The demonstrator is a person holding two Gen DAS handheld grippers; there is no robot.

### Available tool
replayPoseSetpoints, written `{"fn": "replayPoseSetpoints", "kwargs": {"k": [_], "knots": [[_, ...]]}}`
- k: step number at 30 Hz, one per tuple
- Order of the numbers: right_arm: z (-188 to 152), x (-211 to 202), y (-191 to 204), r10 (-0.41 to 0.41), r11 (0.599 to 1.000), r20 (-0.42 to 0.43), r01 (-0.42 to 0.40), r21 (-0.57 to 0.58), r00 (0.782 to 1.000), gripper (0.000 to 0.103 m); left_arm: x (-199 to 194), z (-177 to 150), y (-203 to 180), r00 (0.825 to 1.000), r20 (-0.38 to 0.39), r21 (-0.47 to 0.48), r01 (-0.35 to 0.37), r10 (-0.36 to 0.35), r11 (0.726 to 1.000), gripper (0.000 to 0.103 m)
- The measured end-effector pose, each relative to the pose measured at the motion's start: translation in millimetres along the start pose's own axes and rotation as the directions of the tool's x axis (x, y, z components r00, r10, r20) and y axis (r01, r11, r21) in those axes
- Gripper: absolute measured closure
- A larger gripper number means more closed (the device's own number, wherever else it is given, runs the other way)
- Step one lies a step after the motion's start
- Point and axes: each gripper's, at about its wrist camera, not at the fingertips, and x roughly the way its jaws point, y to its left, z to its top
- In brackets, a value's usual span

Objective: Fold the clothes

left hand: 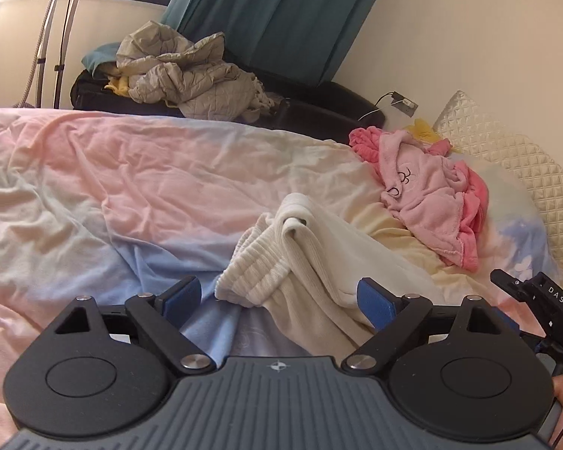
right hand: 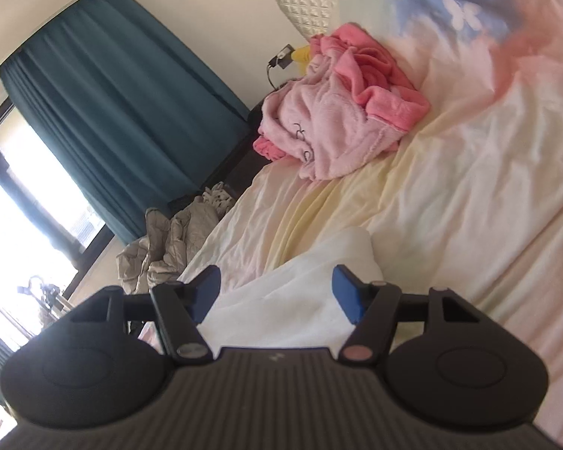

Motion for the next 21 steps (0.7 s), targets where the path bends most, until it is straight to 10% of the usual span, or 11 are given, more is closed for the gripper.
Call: {"fn": "replayPoseSetpoints", "kwargs": {"k": [8,21], "knots": [[-30,-36,90,0.165,0.947,-0.115,-0.190,-0.260,0.980,0.036,-124,13,26,0.975,0.156,0.118,-0.178,0.158,0.977,0.002],[-101,-108,194,0.370,0.763,-0.249,-0.446,-0.468,0.895,0.036,-231,-28,67,0.861,0.286,0.074,-0.457,0.420,0.886,0.000]]}}
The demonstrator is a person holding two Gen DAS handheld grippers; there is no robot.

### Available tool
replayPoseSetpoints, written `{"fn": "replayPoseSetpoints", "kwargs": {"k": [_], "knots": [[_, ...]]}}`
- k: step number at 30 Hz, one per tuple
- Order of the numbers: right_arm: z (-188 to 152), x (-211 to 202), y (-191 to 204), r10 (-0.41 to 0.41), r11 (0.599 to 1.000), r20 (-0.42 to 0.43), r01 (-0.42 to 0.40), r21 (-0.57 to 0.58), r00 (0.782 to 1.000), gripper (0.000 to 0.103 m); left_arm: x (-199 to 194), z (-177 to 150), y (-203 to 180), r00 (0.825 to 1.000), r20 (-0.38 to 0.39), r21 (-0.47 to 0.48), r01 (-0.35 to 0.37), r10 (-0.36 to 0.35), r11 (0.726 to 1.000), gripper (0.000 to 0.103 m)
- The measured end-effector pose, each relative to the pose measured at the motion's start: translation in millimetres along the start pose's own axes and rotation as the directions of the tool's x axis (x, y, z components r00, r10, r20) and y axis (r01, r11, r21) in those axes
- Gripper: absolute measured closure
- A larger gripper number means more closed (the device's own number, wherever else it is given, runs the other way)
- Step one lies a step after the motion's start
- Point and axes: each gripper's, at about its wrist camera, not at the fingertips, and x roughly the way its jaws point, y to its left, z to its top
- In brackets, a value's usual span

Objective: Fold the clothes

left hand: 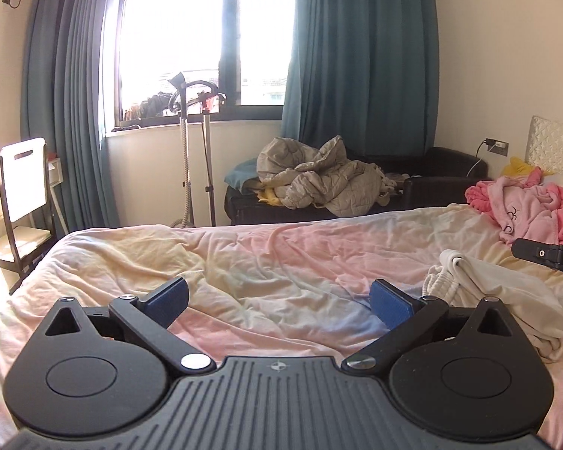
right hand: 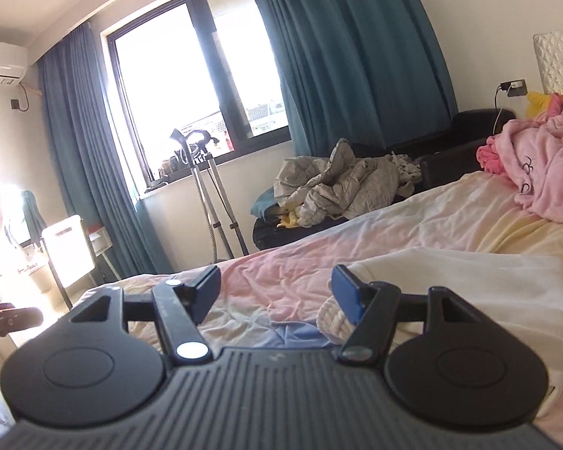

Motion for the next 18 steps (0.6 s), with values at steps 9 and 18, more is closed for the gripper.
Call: {"fn": "replayPoseSetpoints", "kwargs": {"k": [9,18], "knots": [[-35,23,42,0.006,0.992,-0.101,-0.018,-0.125,0.995,0.037,5,-39,18,0.995,-0.016,-0.010,-0.094,0.094,0.996,0.000],[-51,45,56,0.000,0.984,-0.128,-0.023,-0.178,0.992,0.032,19,-49,20,0.988,-0.036,0.006,-0.152,0.152,0.988,0.000]]}}
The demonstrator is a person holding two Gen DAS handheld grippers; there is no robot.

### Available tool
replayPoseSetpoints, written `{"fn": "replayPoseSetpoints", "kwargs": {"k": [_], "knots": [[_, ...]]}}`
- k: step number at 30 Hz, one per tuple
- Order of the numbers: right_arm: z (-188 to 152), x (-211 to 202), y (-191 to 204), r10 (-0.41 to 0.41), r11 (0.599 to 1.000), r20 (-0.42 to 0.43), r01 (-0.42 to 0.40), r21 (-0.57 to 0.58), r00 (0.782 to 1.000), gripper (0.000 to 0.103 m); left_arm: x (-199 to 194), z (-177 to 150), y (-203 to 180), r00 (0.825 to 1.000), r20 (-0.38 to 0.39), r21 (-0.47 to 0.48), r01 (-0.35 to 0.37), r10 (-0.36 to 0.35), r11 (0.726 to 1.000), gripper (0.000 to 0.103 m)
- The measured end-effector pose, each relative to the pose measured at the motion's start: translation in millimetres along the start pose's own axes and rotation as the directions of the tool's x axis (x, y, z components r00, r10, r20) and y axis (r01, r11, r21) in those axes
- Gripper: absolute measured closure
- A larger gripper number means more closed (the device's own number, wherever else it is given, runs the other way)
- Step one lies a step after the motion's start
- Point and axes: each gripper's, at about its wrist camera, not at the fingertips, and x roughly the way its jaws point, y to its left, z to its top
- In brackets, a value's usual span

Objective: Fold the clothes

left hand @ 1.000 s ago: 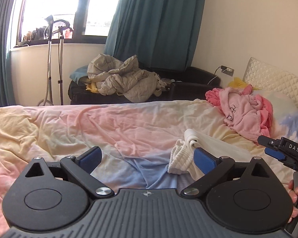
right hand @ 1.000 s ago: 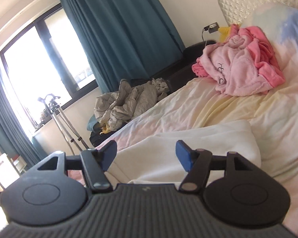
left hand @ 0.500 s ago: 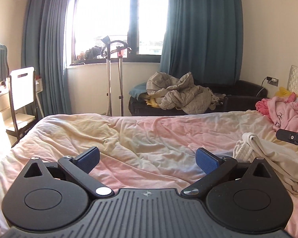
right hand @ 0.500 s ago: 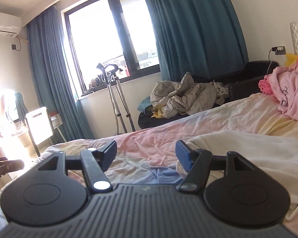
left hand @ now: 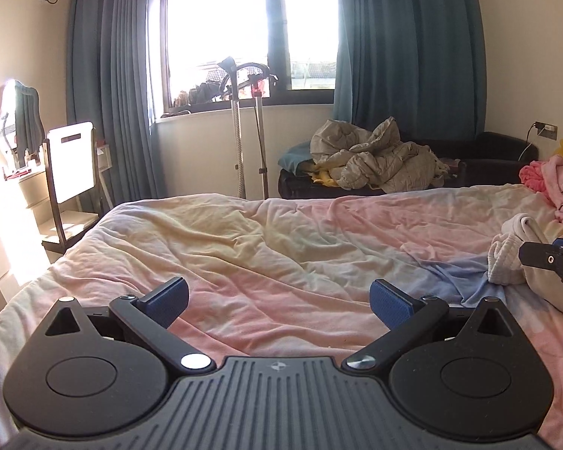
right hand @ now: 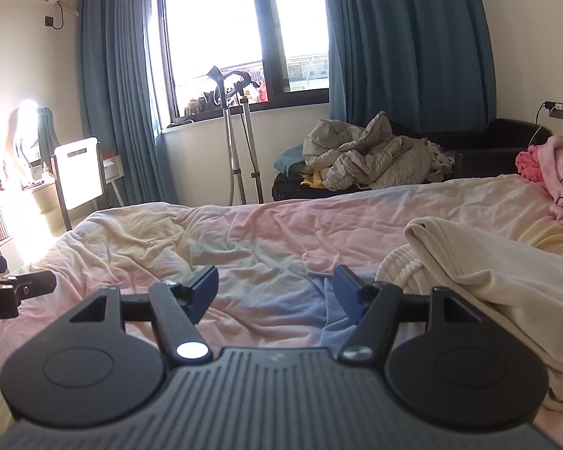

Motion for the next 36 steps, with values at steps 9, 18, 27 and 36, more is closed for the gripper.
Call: {"fn": "replayPoseSetpoints", "kwargs": {"k": [9,18,27,36], "knots": [[-4,8,6,0.003,0.999,-0.012,-0.003,-0.039,1.000,0.018,-2,-1,0,1.000,0.001,0.003,-0.012,0.012,1.000,0.000],[-5,4,10,-0.038,0.997,0.021,0.039,-0.067,0.999,0.000,-7,0,2,1.000,0.024,-0.019,-0.020,0.020,1.000,0.000],[-5,1,10,-0.040,0.996,0.032,0.043,-0.080,0.999,0.000,-6,-2,-2,1.000,0.017,-0.018,-0.024,0.024,1.000,0.000],[-4,3,9,-0.036,0.997,0.025,0.038,-0.069,0.999,0.000,-2,-2,1,1.000,-0.005,-0.036,-0.015,0.014,0.999,0.000]]}}
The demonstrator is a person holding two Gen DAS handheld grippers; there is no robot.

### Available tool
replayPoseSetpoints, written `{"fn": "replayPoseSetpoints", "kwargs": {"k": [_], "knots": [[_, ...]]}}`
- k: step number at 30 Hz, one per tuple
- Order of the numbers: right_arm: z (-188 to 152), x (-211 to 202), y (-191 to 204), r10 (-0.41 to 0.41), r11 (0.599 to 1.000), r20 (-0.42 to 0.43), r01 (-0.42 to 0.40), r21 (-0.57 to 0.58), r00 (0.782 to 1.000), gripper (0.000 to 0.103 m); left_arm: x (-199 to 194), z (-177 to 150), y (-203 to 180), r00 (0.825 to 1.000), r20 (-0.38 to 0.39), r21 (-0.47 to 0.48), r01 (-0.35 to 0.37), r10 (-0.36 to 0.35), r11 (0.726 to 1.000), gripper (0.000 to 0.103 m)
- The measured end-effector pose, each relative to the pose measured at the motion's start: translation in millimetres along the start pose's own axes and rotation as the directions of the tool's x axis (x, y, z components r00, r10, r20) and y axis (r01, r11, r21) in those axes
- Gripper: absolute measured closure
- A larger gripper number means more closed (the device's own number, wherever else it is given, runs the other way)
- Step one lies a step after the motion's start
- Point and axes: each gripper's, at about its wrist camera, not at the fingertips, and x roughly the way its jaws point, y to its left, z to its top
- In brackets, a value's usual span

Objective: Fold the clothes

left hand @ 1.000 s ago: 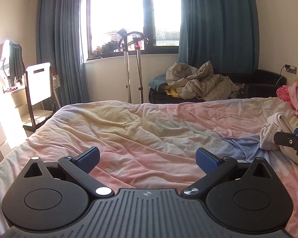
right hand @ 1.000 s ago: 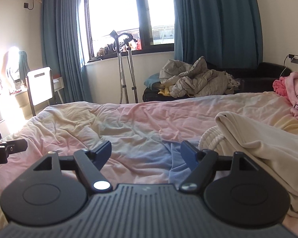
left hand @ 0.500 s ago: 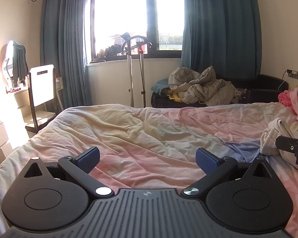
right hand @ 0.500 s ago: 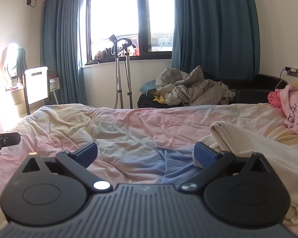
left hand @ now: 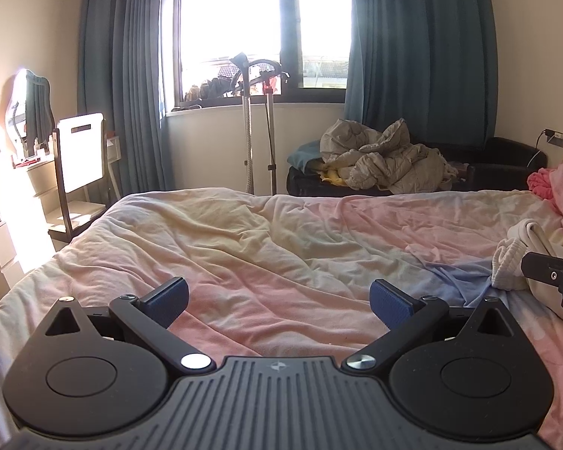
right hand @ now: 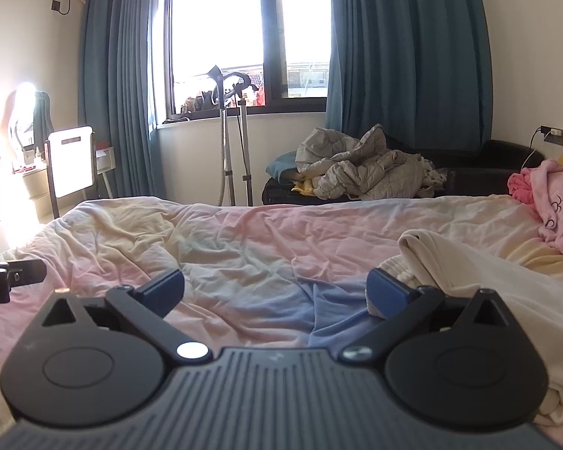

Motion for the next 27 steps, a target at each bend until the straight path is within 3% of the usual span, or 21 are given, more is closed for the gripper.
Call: {"fn": "replayPoseSetpoints", "kwargs": {"k": [27], "knots": [[-0.5,0.7,1.3,-0.009,1.000,-0.007,0.010,0.026,1.000,0.000,-2.0,-2.6,-3.6,1.000,-0.003,0.003,-0.001,0.001,1.000,0.000]]}}
